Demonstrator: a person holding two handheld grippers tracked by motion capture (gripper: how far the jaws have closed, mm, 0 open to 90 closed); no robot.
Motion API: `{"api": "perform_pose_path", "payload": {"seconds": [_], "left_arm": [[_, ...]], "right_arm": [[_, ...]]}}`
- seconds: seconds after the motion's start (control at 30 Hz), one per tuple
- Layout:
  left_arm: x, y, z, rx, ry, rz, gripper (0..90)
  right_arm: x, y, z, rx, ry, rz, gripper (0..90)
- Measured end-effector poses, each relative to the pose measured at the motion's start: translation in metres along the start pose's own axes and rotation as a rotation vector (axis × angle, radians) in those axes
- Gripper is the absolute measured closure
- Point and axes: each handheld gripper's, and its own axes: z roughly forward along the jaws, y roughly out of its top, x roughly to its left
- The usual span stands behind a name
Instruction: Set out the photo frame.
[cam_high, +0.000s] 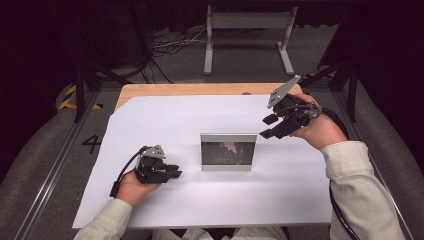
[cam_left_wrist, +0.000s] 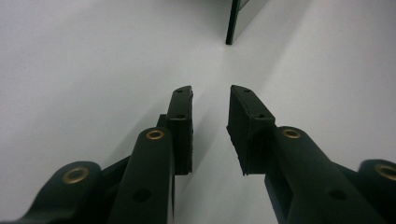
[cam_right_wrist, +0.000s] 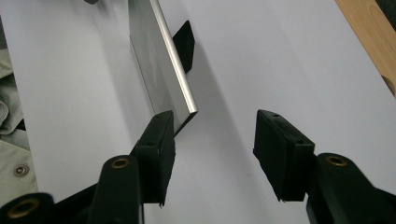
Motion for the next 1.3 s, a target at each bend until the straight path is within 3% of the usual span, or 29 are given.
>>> {"api": "perform_pose_path", "payload": {"seconds": [0.27, 0.77, 1.3], "left_arm": [[0.004, -0.002, -0.002, -0.017, 0.012, -0.019, 69.8], [0.007, -0.003, -0.006, -0.046, 0.026, -0.041, 68.8], [0.01, -0.004, -0.009, -0.08, 0.033, -0.043, 67.1]], "right_arm": [[-0.005, -0.018, 0.001, -0.022, -0.002, 0.05, 48.1], [-0.008, -0.038, 0.004, -0.04, 0.007, 0.097, 47.8], [-0.009, -0.072, 0.009, -0.108, 0.012, 0.174, 46.7]]}}
